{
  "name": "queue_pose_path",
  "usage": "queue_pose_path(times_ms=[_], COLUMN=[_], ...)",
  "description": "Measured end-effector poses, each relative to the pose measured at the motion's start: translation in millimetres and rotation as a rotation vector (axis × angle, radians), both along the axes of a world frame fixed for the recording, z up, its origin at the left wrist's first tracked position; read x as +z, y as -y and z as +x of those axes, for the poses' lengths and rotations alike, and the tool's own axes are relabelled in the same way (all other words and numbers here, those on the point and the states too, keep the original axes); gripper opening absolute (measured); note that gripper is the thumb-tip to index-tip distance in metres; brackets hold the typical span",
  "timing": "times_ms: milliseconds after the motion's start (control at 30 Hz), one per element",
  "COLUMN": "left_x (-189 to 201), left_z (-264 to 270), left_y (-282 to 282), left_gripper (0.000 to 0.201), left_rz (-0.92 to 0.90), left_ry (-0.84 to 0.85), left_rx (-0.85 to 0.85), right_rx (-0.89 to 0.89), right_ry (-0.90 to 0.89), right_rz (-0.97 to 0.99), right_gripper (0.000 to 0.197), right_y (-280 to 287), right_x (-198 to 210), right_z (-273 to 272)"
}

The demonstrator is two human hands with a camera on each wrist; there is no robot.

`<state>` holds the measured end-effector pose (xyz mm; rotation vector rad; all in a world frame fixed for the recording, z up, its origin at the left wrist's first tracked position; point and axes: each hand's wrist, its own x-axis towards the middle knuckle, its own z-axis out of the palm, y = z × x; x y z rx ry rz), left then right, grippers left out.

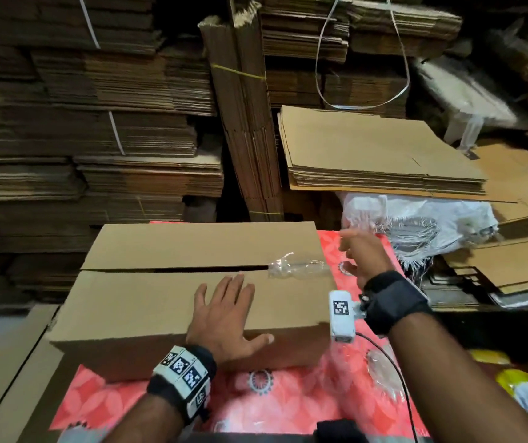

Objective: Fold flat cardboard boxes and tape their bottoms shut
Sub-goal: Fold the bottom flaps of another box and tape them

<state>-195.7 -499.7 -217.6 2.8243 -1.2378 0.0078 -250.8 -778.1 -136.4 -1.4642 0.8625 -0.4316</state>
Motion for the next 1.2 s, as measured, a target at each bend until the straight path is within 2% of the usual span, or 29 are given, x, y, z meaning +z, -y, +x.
queue_pose_path(times_ms=[67,133,167,233,267,333,400,433,533,633,700,767,833,900,967,1000,1133,1200], left_x=[1,1,0,-2,-3,-2,-1,-1,0,-1,-1,-1,-1,-1,-1,-1,0,4], left_z=[0,0,0,0,1,4,10,14,27,32,32,32,32,33,33,34,34,34], left_y=[0,0,0,0,-1,-3,-9,-13,-27,-36,-36,-34,-33,-33,-33,-33,-34,-32], left_gripper=[0.107,0.106,0.106,0.103,0.102,0.100,0.099,0.098,0.096,0.092,0.090,0.090,0.090,0.092,0.094,0.096,0.100,0.104], left_rz=[0.010,0.000,-0.008,-0.007,-0.018,-0.035,-0.052,-0.061,-0.076,-0.103,-0.118,-0.121,-0.107,-0.088,-0.079,-0.075,-0.052,-0.027], left_ry=[0.005,0.012,0.016,-0.016,-0.017,0.004,0.033,0.047,0.059,0.048,0.048,0.051,0.051,0.049,0.030,0.020,-0.023,-0.065], left_rx=[0.002,0.006,0.006,0.001,-0.005,-0.015,-0.016,-0.016,-0.022,-0.027,-0.025,-0.011,-0.003,0.001,0.010,0.017,0.038,0.056], right_rx=[0.107,0.371,0.484,0.614,0.622,0.596,0.554,0.506,0.274,0.040,-0.060,-0.096,-0.025,0.122,0.223,0.242,0.292,0.186], right_ry=[0.031,-0.111,-0.246,-0.516,-0.573,-0.559,-0.468,-0.408,-0.200,-0.030,0.058,0.080,0.088,0.107,0.071,0.052,0.002,0.014], right_rz=[-0.355,-0.778,-0.998,-1.353,-1.447,-1.515,-1.442,-1.317,-0.687,-0.065,0.210,0.312,0.362,0.422,0.394,0.356,0.315,0.290], right_gripper=[0.019,0.009,0.014,0.038,0.042,0.032,0.021,0.018,0.013,0.030,0.048,0.050,0.032,0.007,0.030,0.035,0.035,0.023], right_y=[-24,-54,-68,-91,-99,-97,-79,-63,-11,21,25,24,17,5,-4,-10,-13,-3], right_x=[12,11,5,-12,-16,-19,-15,-12,-11,-28,-49,-70,-91,-110,-130,-134,-132,-122], right_z=[16,32,38,47,49,52,51,48,27,-2,-17,-22,-19,-11,-7,-8,-24,-25])
